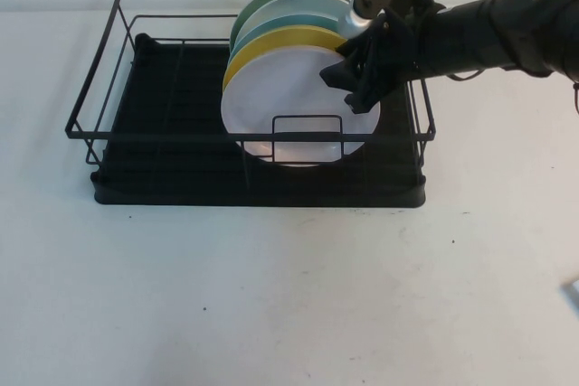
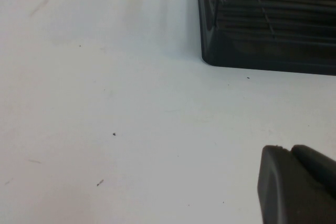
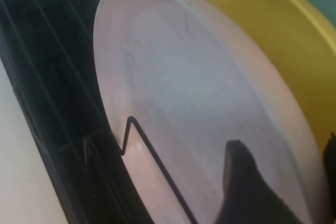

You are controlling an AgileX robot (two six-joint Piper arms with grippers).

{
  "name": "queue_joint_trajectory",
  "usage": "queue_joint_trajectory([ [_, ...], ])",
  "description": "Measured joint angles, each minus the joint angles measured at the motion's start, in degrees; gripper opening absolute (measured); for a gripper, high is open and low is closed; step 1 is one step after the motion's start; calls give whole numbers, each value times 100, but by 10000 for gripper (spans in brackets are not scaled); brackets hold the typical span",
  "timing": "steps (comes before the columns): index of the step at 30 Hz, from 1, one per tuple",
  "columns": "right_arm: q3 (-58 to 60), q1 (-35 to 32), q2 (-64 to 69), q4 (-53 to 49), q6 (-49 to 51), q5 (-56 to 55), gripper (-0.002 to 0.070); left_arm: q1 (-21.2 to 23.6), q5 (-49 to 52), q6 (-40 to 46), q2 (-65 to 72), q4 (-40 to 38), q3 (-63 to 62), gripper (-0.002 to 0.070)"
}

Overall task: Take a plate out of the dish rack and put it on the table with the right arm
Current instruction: Grasp the plate from the shelf, then place the plate from the table

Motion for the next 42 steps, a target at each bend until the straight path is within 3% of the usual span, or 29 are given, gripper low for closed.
queue_joint_trajectory([
  [5,0,0,-1,-6,0,-79,254,0,0,0,0,0,0,-4],
  [12,-58,0,-1,-141,-116,-361,66,0,0,0,0,0,0,-4],
  [21,-58,0,-309,-435,73,-164,66,0,0,0,0,0,0,-4],
  [31,-58,25,-1824,-1126,1557,361,34,0,0,0,0,0,0,-4],
  [42,486,25,-3050,-2352,5079,1602,34,0,0,0,0,0,0,-4],
])
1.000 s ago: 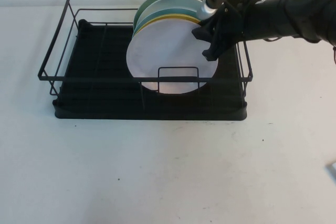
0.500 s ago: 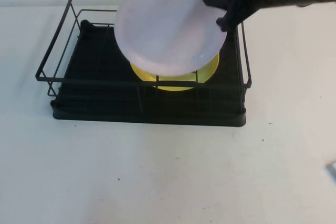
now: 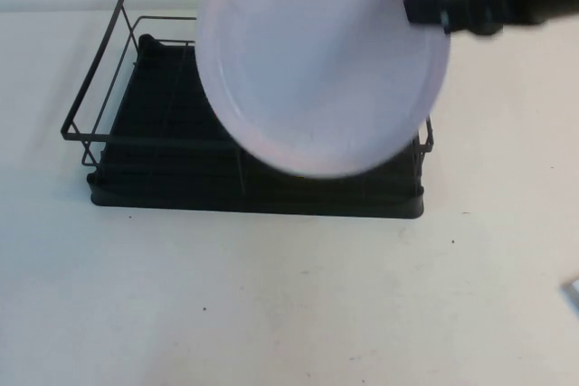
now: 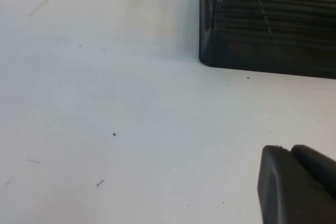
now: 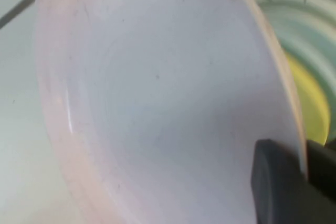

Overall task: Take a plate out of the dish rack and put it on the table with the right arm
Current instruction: Place the plate from the table

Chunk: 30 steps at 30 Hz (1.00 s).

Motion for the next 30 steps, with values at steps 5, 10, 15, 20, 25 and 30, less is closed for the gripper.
queue_joint_trajectory([
  [5,1629,0,-476,321,876,-377,34,0,0,0,0,0,0,-4],
  [10,3181,0,-546,1593,1013,-948,33,0,0,0,0,0,0,-4],
  [15,3674,0,27,1929,1029,-1158,33,0,0,0,0,0,0,-4],
  [20,3683,0,781,2164,930,-1365,33,0,0,0,0,0,0,-4],
  [25,3683,0,1368,2800,348,-1476,33,0,0,0,0,0,0,-4],
  [30,3683,0,1644,3007,184,-1666,33,0,0,0,0,0,0,-4],
])
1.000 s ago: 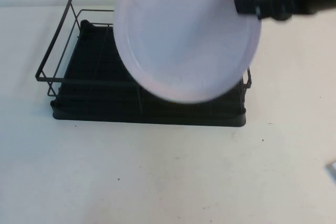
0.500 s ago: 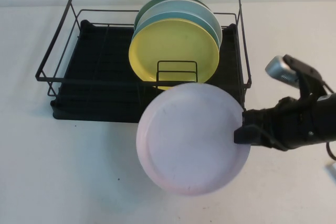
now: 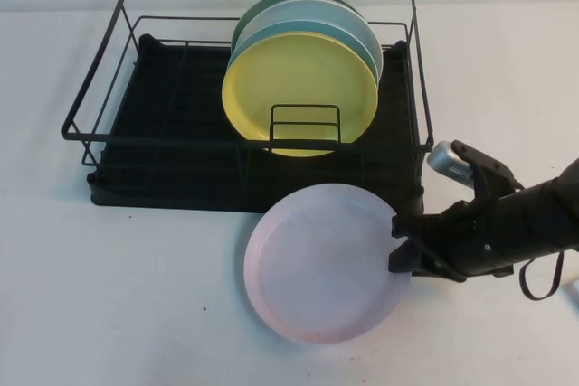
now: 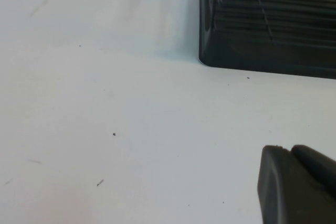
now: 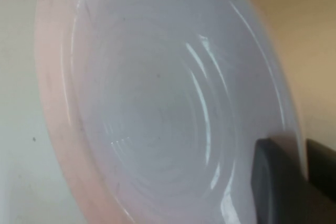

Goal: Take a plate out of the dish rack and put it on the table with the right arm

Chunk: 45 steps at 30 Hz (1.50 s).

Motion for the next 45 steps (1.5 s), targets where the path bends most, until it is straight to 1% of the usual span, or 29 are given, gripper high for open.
queue_joint_trajectory([
  [5,0,0,144,73,0,-48,35,0,0,0,0,0,0,-4],
  [8,0,0,245,108,0,-47,62,0,0,0,0,0,0,-4],
  [11,0,0,320,97,0,-130,115,0,0,0,0,0,0,-4],
  [16,0,0,334,97,0,-287,237,0,0,0,0,0,0,-4],
  [18,0,0,334,88,0,-296,275,0,0,0,0,0,0,-4],
  [21,-123,0,205,-65,0,-194,302,0,0,0,0,0,0,-4],
  [22,-170,0,118,-154,0,-144,300,0,0,0,0,0,0,-4],
  [24,-266,0,-121,-372,0,-56,272,0,0,0,0,0,0,-4],
  [25,-302,0,-292,-541,0,-5,237,0,0,0,0,0,0,-4],
  [28,-332,0,-896,-933,0,186,92,0,0,0,0,0,0,-4],
  [29,-332,0,-1145,-1050,0,247,55,0,0,0,0,0,0,-4],
  [31,-302,0,-1668,-1231,0,341,13,0,0,0,0,0,0,-4],
  [36,-120,0,-2872,-1940,0,646,-13,0,0,0,0,0,0,-4],
  [41,-19,0,-3917,-2757,0,1383,-17,0,0,0,0,0,0,-4],
  [45,227,0,-4369,-3124,0,1370,-18,0,0,0,0,0,0,-4],
])
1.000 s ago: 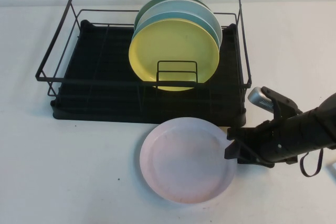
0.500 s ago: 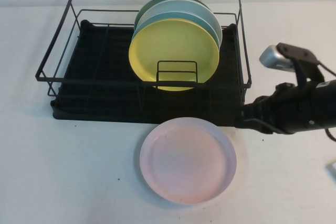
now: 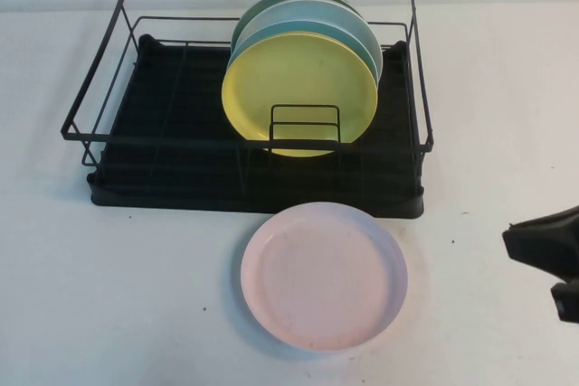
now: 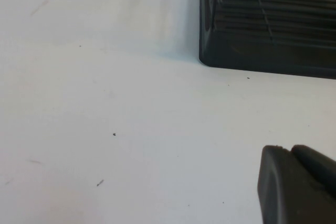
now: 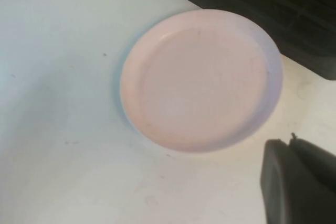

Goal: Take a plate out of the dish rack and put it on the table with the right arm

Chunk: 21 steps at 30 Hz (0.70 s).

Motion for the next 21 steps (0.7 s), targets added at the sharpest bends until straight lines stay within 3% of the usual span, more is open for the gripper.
queue_joint_trajectory([
  [7,1270,-71,-538,-334,0,-1504,-18,0,0,0,0,0,0,-4],
  [16,3750,-1527,-2767,-243,0,-3409,-18,0,0,0,0,0,0,-4],
  [21,4564,-1864,-4066,-215,0,-3875,-18,0,0,0,0,0,0,-4],
])
